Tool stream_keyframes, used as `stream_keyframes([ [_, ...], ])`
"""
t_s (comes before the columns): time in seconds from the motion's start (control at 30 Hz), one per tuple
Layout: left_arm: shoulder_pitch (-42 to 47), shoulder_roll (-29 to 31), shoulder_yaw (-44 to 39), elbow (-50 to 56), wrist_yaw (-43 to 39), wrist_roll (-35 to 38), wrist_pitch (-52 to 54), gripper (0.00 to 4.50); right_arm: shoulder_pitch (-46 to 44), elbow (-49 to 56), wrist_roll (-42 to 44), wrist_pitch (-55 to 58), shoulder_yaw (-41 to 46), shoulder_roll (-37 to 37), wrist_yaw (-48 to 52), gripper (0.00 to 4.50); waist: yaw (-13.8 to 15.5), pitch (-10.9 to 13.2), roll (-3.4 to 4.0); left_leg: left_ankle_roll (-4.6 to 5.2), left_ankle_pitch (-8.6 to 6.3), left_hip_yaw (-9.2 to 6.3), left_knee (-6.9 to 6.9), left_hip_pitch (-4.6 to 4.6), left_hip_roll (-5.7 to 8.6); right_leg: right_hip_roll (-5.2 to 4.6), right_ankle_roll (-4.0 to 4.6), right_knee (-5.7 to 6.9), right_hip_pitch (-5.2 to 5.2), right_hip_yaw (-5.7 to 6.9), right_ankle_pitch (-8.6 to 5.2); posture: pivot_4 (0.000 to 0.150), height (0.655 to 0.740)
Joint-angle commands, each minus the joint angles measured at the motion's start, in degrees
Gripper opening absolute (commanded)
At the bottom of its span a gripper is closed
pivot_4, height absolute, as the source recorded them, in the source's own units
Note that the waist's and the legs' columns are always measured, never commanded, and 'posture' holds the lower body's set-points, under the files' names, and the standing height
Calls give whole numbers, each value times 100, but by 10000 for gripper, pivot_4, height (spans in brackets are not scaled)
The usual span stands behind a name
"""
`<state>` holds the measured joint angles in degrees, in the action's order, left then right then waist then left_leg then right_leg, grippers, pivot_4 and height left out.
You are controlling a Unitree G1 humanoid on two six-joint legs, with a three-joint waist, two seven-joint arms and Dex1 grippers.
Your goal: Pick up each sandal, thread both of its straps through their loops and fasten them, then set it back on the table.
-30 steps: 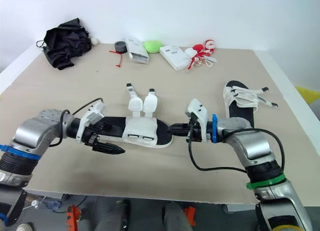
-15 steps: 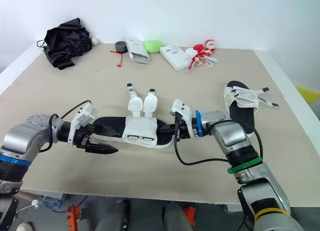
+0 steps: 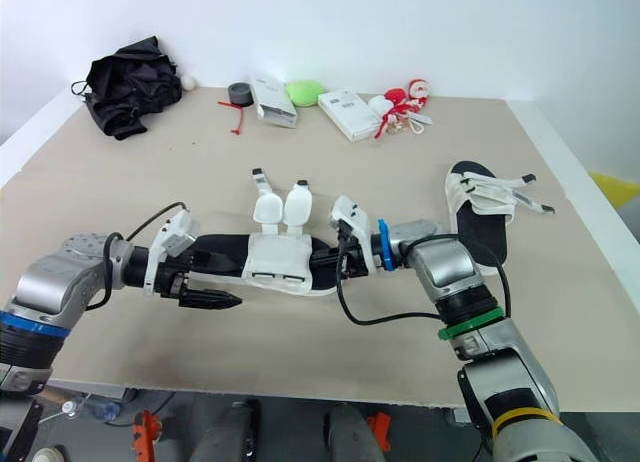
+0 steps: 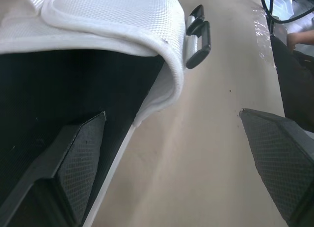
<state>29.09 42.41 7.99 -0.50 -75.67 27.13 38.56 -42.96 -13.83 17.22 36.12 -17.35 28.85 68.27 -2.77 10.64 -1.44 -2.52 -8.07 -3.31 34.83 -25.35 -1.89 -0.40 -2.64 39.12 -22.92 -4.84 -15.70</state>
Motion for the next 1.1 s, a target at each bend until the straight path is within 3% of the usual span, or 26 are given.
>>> stream_keyframes([
  [0.03,-74,-23,54,184,-11,39,28,45000,143,-60,-574,-360,-478,15,-92,954,-4,-3,0,0,0,0,0,2,0,0,0,0,1,0,0,1500,7380],
  [0.2,-119,-38,59,221,-12,64,63,45000,323,-420,-1462,-956,-1083,82,-289,954,-18,-31,-20,-1,-1,5,-9,66,-3,1,6,0,59,-1,-5,1500,7380],
  [0.4,22,-59,-48,191,-45,274,288,45000,254,-600,-1536,-1082,-968,46,-240,954,-18,-44,-33,-10,-7,11,-18,192,-4,-11,66,-2,153,-2,-39,1500,7380],
  [0.67,569,29,-461,-426,-24,621,737,45000,244,-557,-1531,-1118,-915,51,-116,954,-14,-51,-44,-12,-7,17,-20,201,9,-35,67,-3,158,4,-41,1500,7380],
  [0.8,1591,-306,-1448,-2206,486,1280,1741,45000,247,-548,-1552,-1123,-936,-32,-121,954,-15,-53,-48,-11,-7,9,-28,198,6,-25,61,-3,157,16,-44,1500,7380],
  [1.1,2471,-1016,-1715,-4231,1217,939,1884,45000,437,-280,-1389,-1276,-680,-157,-212,954,-30,-59,-50,-18,-11,0,-42,192,2,-11,29,-3,168,15,-37,1500,7380],
])
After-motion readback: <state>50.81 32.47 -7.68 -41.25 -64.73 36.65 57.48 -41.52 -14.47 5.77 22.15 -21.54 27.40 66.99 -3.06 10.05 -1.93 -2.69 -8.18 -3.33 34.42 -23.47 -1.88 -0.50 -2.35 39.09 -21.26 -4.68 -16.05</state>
